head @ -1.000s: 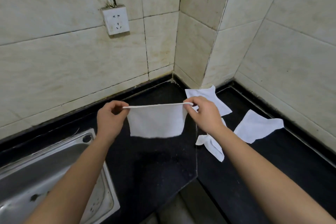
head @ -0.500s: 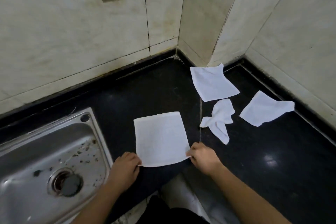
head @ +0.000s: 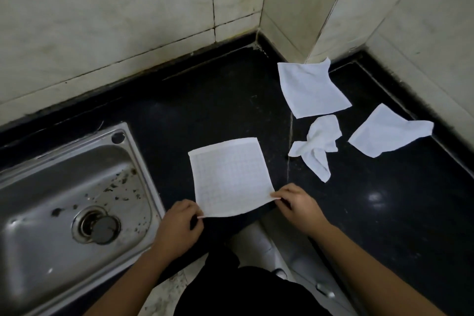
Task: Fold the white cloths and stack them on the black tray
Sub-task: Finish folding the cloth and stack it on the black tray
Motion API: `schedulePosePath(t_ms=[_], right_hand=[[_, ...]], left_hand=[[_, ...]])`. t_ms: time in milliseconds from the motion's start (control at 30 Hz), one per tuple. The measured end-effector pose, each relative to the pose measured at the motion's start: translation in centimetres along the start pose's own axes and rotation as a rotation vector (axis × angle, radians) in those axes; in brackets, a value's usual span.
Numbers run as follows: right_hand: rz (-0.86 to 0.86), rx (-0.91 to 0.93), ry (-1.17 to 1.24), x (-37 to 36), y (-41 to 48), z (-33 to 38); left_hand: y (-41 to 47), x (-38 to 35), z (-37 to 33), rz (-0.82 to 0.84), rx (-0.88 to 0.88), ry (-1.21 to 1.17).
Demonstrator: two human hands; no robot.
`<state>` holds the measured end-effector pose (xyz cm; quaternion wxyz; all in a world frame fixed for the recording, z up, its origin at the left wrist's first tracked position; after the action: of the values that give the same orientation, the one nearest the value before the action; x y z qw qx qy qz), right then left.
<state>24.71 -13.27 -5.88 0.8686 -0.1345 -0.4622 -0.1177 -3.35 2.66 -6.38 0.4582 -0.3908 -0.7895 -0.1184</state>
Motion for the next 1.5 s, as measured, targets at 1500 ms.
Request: schedulePosePath(t_ms=[1500], right_hand=[[0.173, 0.067, -0.460, -8.7, 15.5, 5.8]], left_hand=[[13.2, -2.3, 3.4, 0.053, -0.009, 0.460]])
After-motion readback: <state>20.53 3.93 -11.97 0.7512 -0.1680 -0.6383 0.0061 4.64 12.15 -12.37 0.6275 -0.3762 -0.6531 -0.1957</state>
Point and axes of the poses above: each hand's wrist, its own y-axis towards the middle knuckle, its own x-axis out of the back of the hand, z = x × y, the point moved 4 cm from there along y, towards the middle knuckle, and after that the axes turned 1 degree about x, right-handed, at the moved point
